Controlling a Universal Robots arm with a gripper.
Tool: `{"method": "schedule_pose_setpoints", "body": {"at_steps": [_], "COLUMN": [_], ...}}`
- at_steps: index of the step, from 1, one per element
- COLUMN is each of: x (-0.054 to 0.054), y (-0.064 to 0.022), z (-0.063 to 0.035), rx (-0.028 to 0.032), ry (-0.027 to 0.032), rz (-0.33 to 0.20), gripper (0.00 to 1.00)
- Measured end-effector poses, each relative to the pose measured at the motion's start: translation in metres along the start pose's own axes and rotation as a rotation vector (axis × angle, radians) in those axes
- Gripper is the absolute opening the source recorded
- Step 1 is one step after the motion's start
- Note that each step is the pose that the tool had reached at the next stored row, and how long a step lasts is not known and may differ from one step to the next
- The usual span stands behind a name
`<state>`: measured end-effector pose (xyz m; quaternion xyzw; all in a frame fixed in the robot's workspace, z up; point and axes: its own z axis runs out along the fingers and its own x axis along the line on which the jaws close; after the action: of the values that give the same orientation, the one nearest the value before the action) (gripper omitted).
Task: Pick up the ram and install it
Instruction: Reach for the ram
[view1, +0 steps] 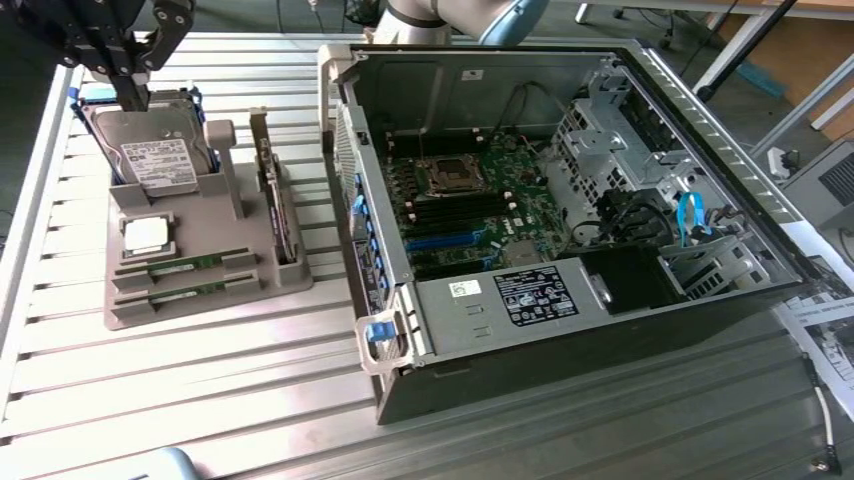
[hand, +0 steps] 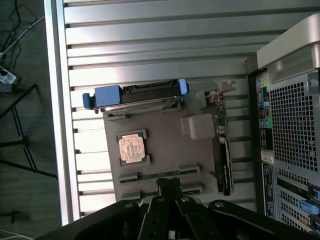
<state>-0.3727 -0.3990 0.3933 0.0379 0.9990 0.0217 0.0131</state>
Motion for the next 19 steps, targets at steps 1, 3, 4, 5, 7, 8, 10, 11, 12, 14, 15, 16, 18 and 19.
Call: {"method": "schedule_pose_setpoints", "body": {"at_steps": [1, 3, 4, 5, 7, 8, 10, 11, 12, 14, 15, 16, 18, 19], "x": [0.001, 0.003, 0.003, 0.004, 0.006, 0.007, 0.008, 0.009, 0.010, 0.011, 0.012, 0.012, 0.015, 0.017], "y": [-0.0001, -0.0002, -0.0002, -0.0003, -0.0004, -0.0005, -0.0006, -0.0007, -0.0007, -0.0008, -0.0009, -0.0009, -0.0011, -0.0012], "z": [-0.0001, -0.0001, -0.0001, -0.0001, -0.0002, -0.0002, -0.0003, -0.0003, -0.0003, -0.0003, -0.0003, -0.0004, -0.0004, -0.0005], "rx": [0.0001, 0.0001, 0.0001, 0.0000, 0.0001, 0.0001, 0.0001, 0.0001, 0.0001, 0.0001, 0.0000, 0.0001, 0.0000, 0.0000], "ry": [0.0000, 0.0001, 0.0001, 0.0000, 0.0000, 0.0000, 0.0001, 0.0001, 0.0000, 0.0001, 0.0000, 0.0000, 0.0000, 0.0000], "rz": [0.000, 0.000, 0.000, 0.000, 0.000, 0.000, 0.000, 0.000, 0.000, 0.000, 0.000, 0.000, 0.000, 0.000], "gripper": [0.11, 0.11, 0.11, 0.11, 0.11, 0.11, 0.11, 0.11, 0.11, 0.11, 0.11, 0.11, 0.11, 0.11]}}
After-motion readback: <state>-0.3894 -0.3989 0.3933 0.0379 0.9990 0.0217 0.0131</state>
